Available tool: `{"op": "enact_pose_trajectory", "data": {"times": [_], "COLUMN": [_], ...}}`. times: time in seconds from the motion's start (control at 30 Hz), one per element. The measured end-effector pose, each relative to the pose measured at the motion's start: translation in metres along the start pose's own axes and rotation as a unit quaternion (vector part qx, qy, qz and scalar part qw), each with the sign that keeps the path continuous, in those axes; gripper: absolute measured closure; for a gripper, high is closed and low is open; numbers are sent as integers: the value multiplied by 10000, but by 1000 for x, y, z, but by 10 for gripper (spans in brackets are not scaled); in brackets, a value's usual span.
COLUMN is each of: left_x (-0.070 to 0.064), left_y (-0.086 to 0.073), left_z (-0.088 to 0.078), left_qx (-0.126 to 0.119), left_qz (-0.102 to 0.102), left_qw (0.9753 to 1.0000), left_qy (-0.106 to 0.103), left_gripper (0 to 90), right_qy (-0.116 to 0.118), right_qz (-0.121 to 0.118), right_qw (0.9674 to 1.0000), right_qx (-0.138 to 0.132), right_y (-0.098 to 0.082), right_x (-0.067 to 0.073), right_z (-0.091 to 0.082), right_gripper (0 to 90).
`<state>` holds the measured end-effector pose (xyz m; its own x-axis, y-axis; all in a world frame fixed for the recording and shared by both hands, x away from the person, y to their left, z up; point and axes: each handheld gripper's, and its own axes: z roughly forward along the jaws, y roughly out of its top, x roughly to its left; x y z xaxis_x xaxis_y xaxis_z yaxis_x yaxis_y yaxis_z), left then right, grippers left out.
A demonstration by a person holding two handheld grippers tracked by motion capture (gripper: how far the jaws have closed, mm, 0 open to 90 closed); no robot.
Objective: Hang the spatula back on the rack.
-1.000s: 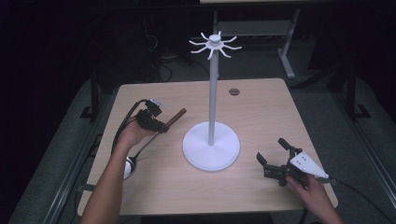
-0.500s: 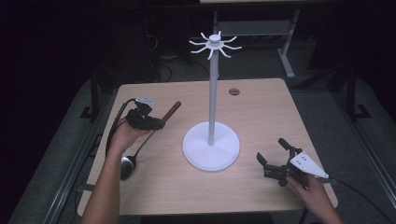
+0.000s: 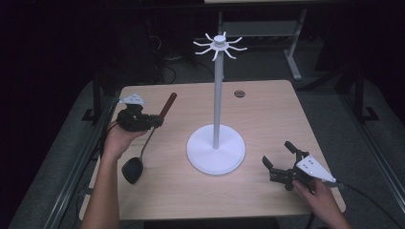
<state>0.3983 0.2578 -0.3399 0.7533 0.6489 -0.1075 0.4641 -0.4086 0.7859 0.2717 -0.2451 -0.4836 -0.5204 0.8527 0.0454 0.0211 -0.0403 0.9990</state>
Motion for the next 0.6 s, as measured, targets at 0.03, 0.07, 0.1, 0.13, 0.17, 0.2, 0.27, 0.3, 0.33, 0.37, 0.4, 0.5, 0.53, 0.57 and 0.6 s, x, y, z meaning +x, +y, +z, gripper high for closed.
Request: {"op": "enact_pose_trajectory", "data": {"times": [0.03,0.07,0.1,0.13,0.17,0.2,0.27,0.3,0.33,0.37,0.4,0.5,0.53,0.57,0.6], "left_x": [-1,-1,-2,-2,-3,-4,-5,-6,-7,-7,-8,-10,-11,-11,-12], "left_y": [1,1,1,1,2,2,2,2,3,3,3,4,4,5,5], "left_z": [-4,-7,-11,-13,-16,-19,-24,-27,-30,-32,-35,-43,-46,-48,-50], "left_qx": [-96,-149,-249,-305,-385,-448,-558,-599,-649,-688,-716,-865,-885,-930,-962], "left_qz": [23,36,33,33,22,23,20,29,50,55,61,89,97,103,112], "left_qw": [9999,9999,9997,9995,9992,9989,9983,9980,9977,9974,9972,9960,9958,9953,9950], "left_qy": [-36,-45,-77,-94,-115,-143,-186,-195,-204,-205,-203,-211,-222,-229,-233], "left_gripper": [729,729,729,729,729,729,730,730,730,730,729,729,730,730,730], "right_qy": [-1,-2,-2,-1,-1,-1,2,0,0,0,2,-1,0,2,-1], "right_qz": [0,-2,-5,-6,-8,-7,3,0,-1,-1,0,-4,-3,0,-2], "right_qw": [10000,10000,10000,10000,10000,10000,10000,10000,10000,10000,10000,10000,10000,10000,10000], "right_qx": [1,-1,-4,-4,-3,-3,2,3,2,1,2,4,5,3,5], "right_y": [0,0,0,0,0,0,0,0,0,0,0,0,0,0,0], "right_x": [0,0,0,0,0,0,0,0,0,0,0,0,0,0,0], "right_z": [0,0,0,0,0,0,0,0,0,0,0,0,0,0,0], "right_gripper": [0,0,0,0,0,0,0,0,0,0,0,0,0,0,0]}}
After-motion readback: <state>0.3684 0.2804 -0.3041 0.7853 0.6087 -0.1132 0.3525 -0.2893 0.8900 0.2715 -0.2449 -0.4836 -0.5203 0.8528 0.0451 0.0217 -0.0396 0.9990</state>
